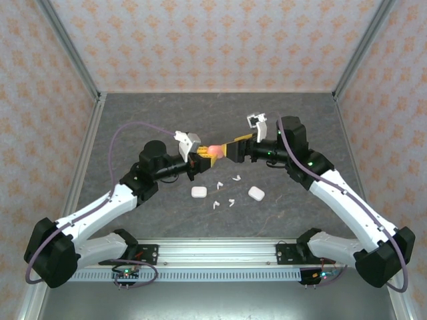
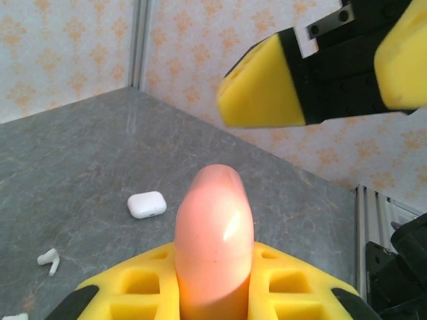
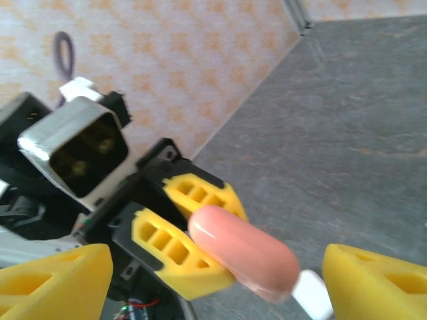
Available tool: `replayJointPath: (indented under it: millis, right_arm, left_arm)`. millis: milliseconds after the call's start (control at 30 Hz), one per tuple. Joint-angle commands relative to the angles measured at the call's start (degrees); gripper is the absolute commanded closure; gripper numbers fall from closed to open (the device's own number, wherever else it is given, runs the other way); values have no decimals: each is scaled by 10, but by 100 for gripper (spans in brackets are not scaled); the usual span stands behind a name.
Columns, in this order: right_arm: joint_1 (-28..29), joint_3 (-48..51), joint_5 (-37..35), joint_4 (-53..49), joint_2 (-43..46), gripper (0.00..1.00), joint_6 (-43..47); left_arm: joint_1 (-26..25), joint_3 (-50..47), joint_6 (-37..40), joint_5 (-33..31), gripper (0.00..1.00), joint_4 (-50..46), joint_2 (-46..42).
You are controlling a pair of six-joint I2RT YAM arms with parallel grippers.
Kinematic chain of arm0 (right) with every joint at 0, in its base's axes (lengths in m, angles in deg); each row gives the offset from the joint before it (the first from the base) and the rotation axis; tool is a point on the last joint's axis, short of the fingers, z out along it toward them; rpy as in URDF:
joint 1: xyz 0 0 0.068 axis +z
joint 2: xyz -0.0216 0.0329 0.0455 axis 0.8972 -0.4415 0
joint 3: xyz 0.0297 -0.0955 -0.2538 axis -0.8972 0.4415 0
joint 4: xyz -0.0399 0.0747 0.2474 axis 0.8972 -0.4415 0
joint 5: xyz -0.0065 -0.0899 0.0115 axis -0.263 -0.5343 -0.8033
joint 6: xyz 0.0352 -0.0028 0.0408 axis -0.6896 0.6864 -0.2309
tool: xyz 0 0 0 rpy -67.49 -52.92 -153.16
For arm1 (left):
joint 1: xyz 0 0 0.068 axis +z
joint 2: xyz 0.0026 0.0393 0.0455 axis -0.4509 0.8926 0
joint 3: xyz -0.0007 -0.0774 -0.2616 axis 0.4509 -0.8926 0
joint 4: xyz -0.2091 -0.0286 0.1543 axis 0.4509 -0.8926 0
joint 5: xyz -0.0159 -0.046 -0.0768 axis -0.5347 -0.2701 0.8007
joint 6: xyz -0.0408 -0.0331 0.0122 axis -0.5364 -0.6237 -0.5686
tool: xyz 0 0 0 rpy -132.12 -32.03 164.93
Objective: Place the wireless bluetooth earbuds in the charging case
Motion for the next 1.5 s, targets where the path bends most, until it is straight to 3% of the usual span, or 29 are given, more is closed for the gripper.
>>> replayJointPath:
  millis: [0,200,367,533,633,800,1133,1467]
  right_arm:
    - [-13,0,-88,-8,35,13,-2]
    - [-35,48,-165,10,65,0,-51]
    - [-42,79,-194,24,78,1,-85]
    - [-43,83,-261,-14,77,1,-104]
    - [-43,85,-274,-28,77,1,-108]
    - [-43,85,-285,-46,81,1,-108]
    - [-43,91,-296,-62,94,1,-105]
    - [-43,96,-296,-71,95,1,-93]
  left_arm:
    - [32,10,-31,-17,100,8,17]
    - [109,22,-66,-4,100,-9,66]
    - [158,92,-65,23,100,-100,153]
    - [215,190,-93,96,100,-182,289]
    - [226,268,-104,133,100,-247,378]
    - [228,345,-105,119,100,-299,481]
    - [228,395,-127,72,100,-314,563]
    - [229,396,-101,18,65,-359,567]
